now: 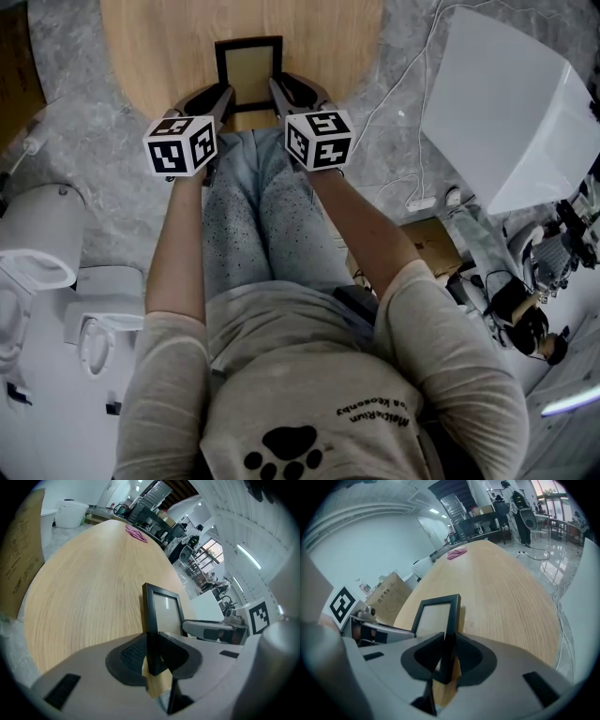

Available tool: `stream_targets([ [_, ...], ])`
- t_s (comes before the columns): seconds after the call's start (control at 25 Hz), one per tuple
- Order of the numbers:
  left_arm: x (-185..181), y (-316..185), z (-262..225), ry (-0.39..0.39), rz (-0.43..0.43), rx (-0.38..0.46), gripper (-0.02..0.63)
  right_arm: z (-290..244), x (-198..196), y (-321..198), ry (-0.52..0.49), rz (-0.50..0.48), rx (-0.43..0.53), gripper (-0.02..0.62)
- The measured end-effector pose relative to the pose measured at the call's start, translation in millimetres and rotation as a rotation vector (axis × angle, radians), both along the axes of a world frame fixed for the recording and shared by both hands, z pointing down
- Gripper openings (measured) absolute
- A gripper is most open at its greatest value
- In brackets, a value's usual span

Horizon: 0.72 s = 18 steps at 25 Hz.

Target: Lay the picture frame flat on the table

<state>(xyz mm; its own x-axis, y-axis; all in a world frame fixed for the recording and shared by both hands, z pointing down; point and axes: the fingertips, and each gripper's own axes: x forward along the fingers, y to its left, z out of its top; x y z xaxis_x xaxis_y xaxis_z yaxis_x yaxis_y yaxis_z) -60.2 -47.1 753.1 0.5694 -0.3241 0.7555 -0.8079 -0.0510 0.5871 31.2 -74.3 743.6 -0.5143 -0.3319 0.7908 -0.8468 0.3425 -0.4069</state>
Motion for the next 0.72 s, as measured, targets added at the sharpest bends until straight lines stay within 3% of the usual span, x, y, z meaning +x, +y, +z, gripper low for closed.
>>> stream_targets([
  [0.44, -0.7, 1.4, 3.0, -0.017, -0.02, -0.015, 0.091, 4.1, -1.5, -1.1, 0.015, 0.002, -0.016, 0.08],
  [0.72, -2.2, 2.6, 2.0, -0.074, -0.016, 0.01, 0.104, 7.0, -1.1, -1.1, 0.047, 0.02, -0.028, 0.077],
])
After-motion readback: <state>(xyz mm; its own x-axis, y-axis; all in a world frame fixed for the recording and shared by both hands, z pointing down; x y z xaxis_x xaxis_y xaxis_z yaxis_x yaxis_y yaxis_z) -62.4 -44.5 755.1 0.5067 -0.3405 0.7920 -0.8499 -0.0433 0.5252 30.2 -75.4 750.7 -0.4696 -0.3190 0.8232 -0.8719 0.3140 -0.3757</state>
